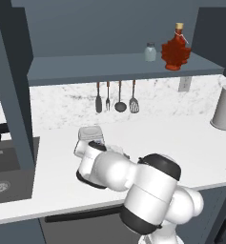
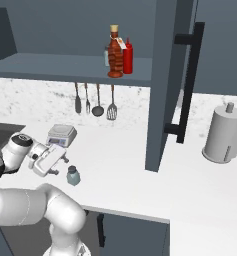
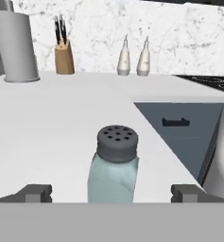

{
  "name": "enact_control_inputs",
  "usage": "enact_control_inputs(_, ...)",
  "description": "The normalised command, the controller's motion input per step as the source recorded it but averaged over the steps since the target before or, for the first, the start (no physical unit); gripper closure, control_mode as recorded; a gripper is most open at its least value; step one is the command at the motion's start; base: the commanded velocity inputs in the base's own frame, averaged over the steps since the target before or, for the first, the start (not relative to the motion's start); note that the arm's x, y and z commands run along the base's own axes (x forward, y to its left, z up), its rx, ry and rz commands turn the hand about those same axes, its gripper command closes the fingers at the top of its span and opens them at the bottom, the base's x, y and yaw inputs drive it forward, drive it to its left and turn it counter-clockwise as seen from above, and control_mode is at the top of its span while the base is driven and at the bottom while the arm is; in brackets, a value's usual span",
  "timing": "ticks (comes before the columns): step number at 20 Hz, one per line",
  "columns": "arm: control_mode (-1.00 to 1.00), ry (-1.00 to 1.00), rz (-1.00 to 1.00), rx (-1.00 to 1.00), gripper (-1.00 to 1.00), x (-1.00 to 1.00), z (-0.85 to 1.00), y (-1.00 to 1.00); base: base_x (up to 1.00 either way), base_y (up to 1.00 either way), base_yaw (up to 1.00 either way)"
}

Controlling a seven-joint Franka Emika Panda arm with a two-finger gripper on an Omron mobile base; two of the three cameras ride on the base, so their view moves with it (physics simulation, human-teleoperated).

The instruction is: Put the shaker and condiment bottle from the counter next to their counterparts in the cabinet.

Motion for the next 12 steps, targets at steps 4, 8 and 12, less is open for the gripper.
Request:
enact_control_inputs(4,-1.0,0.0,0.0,0.06,-1.0,0.0,-0.01,-0.17,0.0,0.0,0.0)
enact_control_inputs(8,-1.0,0.0,-0.01,0.05,-1.0,0.0,-0.03,-0.19,0.0,0.0,0.0)
enact_control_inputs(12,-1.0,0.0,-0.02,0.04,-1.0,0.0,-0.11,-0.15,0.0,0.0,0.0)
